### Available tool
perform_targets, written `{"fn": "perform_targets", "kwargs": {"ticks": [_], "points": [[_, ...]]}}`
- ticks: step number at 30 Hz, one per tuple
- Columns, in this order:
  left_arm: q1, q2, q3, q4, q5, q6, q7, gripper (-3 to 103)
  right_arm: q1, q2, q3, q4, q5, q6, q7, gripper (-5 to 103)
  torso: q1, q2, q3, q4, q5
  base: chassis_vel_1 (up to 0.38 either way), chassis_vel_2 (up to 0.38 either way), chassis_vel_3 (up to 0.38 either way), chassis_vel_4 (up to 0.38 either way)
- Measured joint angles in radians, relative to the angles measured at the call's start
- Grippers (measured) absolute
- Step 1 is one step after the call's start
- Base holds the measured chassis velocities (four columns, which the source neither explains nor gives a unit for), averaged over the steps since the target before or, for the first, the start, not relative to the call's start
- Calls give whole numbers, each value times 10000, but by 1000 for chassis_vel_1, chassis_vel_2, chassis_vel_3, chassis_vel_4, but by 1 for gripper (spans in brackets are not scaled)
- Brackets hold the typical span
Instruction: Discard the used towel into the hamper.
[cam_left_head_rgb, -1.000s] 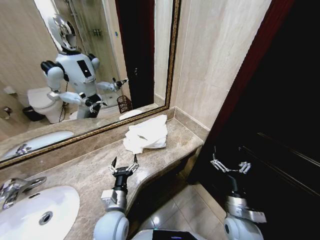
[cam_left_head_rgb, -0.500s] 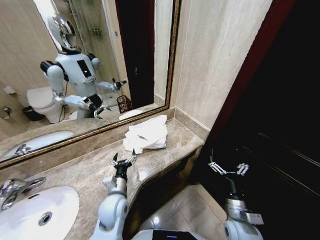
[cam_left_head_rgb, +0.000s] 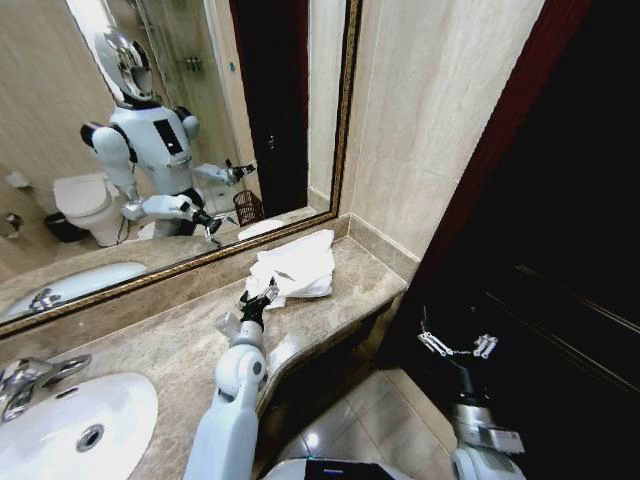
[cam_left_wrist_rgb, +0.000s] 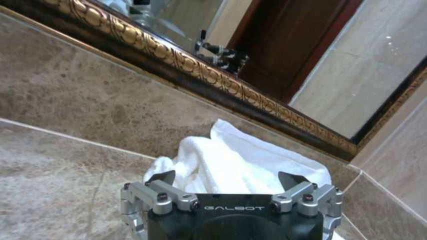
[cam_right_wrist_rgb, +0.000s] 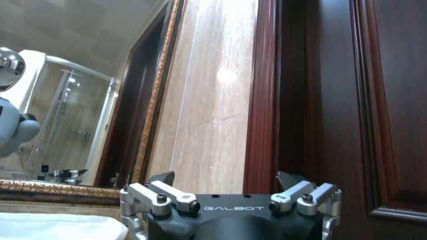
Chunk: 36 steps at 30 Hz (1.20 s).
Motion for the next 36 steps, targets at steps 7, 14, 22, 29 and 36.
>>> {"fn": "perform_targets", "kwargs": {"ticks": [7, 14, 22, 29, 36], "points": [[-791, 0, -14, 614, -447, 219, -477, 100, 66, 128, -107, -140, -177, 22, 2, 100, 0, 0, 0, 0, 0, 0, 0, 0, 0], [-1646, 8, 29, 1506, -695, 593, -840, 100, 39, 183, -100, -252, -257, 96, -5, 100, 0, 0, 0, 1, 5, 0, 0, 0, 0], [-2278, 9, 93, 2305, -1224, 403, -932, 82, -6, 261, -60, -312, -309, 198, -27, 100, 0, 0, 0, 1, -3, 0, 0, 0, 0], [-2436, 38, 125, 2593, -1237, 432, -931, 60, 57, 260, -89, -366, -343, 225, -9, 100, 0, 0, -1, -2, -6, 0, 0, 0, 0], [-2258, 283, 124, 2604, -1183, 360, -781, 34, 107, 287, -80, -422, -298, 265, 22, 100, 0, 0, -1, -1, -2, 0, 0, 0, 0]]}}
